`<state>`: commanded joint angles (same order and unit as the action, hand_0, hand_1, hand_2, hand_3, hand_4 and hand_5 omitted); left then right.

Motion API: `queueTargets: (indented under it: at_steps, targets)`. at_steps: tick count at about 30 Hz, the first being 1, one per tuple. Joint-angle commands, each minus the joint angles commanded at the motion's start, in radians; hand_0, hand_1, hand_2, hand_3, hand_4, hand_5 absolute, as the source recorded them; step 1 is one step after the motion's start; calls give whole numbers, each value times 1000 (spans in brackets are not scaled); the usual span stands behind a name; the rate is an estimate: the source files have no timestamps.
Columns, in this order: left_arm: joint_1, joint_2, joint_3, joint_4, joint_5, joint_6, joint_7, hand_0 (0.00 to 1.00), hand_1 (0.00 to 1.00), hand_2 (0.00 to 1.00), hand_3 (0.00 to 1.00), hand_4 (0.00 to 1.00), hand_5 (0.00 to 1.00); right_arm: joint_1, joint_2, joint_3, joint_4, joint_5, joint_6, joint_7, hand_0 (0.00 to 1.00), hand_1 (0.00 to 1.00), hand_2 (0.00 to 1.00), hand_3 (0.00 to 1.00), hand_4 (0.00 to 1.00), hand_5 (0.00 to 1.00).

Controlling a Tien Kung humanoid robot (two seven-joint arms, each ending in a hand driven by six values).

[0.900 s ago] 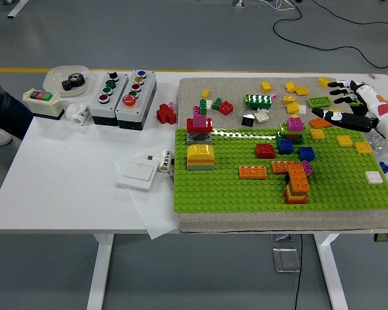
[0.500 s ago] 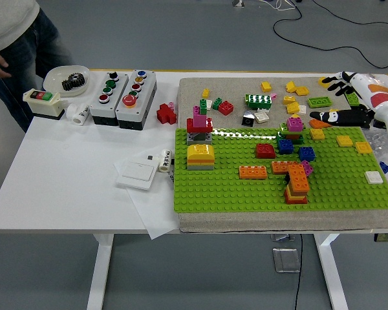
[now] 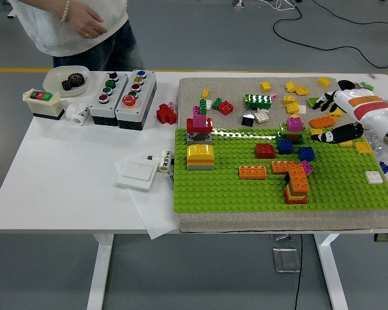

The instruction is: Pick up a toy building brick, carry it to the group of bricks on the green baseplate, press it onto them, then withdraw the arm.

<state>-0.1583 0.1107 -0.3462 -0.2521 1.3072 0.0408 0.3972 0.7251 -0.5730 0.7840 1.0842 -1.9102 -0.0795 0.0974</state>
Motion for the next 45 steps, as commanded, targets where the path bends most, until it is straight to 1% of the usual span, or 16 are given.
queueTargets:
  at_steps: [3,5,6,9,13,23,24,29,39,45]
  targets:
    - [1,1,0,0,1,-2,0,420,464,501,595,619,759,21,5,-23,-17,-11,19,-4,489,495,528,565,894,240]
    - [2,1,-2,1,5,-4,-1,420,464,501,595,619,759,42,12,-51,-44,-23,41,-7,489,495,528,565,894,240]
    - [2,1,-3,1,6,-5,-1,420,464,500,595,619,760,47,14,-57,-51,-26,46,-8,462,483,524,556,895,256]
    - [3,2,-2,1,5,-5,-1,420,464,500,595,619,760,60,21,-79,-70,-44,61,-10,462,483,524,556,895,256]
    - [4,2,-5,1,10,-7,-1,420,464,499,595,619,759,77,38,-110,-111,-57,83,-17,452,480,523,555,889,245]
    - [4,1,-13,0,22,-12,1,422,463,500,596,619,759,101,64,-161,-161,-38,98,-19,442,476,519,551,881,244]
    - [4,1,-13,0,23,-12,1,423,463,503,595,619,759,102,65,-162,-164,-35,99,-20,443,474,522,552,867,226]
    - [2,2,-10,-1,19,-11,0,423,463,503,595,619,759,111,73,-175,-186,-10,117,-23,443,474,522,552,867,226]
    - [-2,1,-3,-1,8,-5,-1,423,463,502,595,619,759,126,85,-193,-210,12,124,-24,437,469,521,545,854,238]
    - [-3,1,-2,-1,6,-3,-1,423,464,502,594,619,759,123,85,-192,-213,12,126,-24,435,468,519,543,855,243]
